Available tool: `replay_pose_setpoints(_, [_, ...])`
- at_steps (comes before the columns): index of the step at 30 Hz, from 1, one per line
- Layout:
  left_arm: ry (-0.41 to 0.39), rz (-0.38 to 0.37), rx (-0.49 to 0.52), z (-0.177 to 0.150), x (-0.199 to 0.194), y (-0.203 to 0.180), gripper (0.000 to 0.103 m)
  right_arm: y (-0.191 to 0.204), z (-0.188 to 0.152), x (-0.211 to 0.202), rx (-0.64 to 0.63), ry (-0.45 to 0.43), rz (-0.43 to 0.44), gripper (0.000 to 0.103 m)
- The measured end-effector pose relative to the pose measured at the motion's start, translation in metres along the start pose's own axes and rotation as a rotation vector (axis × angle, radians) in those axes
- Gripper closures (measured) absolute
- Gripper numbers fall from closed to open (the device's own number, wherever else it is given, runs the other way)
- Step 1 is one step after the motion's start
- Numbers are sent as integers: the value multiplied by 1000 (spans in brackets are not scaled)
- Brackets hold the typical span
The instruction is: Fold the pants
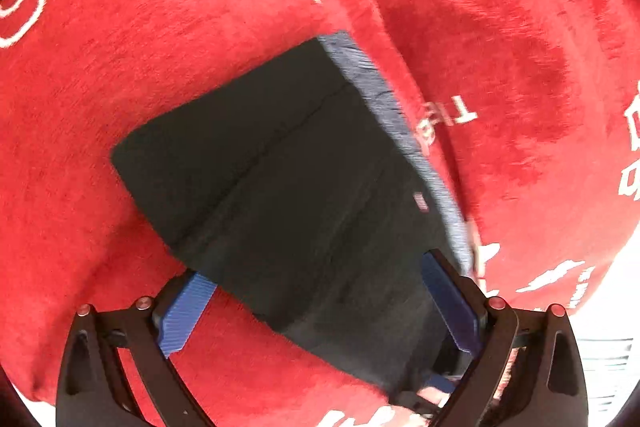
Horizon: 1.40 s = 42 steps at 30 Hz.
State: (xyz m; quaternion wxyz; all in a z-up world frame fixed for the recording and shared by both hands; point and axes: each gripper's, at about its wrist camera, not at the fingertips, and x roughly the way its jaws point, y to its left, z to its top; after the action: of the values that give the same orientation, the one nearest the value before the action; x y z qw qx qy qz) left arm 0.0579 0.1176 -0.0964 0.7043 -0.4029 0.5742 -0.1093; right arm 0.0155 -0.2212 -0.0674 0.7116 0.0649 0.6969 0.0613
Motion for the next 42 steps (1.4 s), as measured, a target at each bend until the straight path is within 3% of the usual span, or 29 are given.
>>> replay_pose_setpoints(5, [-60,-35,88,-2,-12,-28,4,0,0,1,-1,4,6,21])
replay_pose_setpoints(8, [-31,82,72,2,4,-24,7,-1,2,0,-1,6,8,20])
replay_pose_setpoints(10, [-26,198,81,4,12,-24,36,0,5,-5,-3,0,11,20])
replay_pose_setpoints(12, [-36,302,127,3,13,-28,54,1,11,-14,-8,-22,17,20])
replay_pose_setpoints(14, [-65,357,199,-3,7,-36,64,4,24,-28,-21,-54,30,20])
replay_pose_setpoints(17, [-130,496,432,-22,6,-65,66,9,53,-48,-34,-87,92,20])
replay_pose_setpoints(19, [-187,639,659,-46,15,-87,66,17,81,-60,-50,-92,150,20])
replay_pose_setpoints(22, [-229,775,870,-69,28,-99,66,44,127,-72,-99,-69,249,20])
replay_pose_setpoints(27, [-252,824,969,-78,30,-98,66,115,179,-59,-234,82,358,20])
replay_pose_setpoints(31, [-264,849,1009,-81,36,-106,66,182,193,-23,-395,216,295,20])
replay_pose_setpoints(35, [-267,838,1009,-81,33,-107,66,207,193,11,-422,321,292,22])
replay_pose_setpoints(38, [-249,828,1000,-82,31,-107,66,207,192,23,-427,330,236,77])
replay_pose_setpoints(39, [-260,820,1011,-84,28,-109,66,201,192,20,-414,314,248,82])
replay_pose_setpoints(42, [-294,786,1042,-90,14,-126,66,176,189,-5,-379,234,350,83])
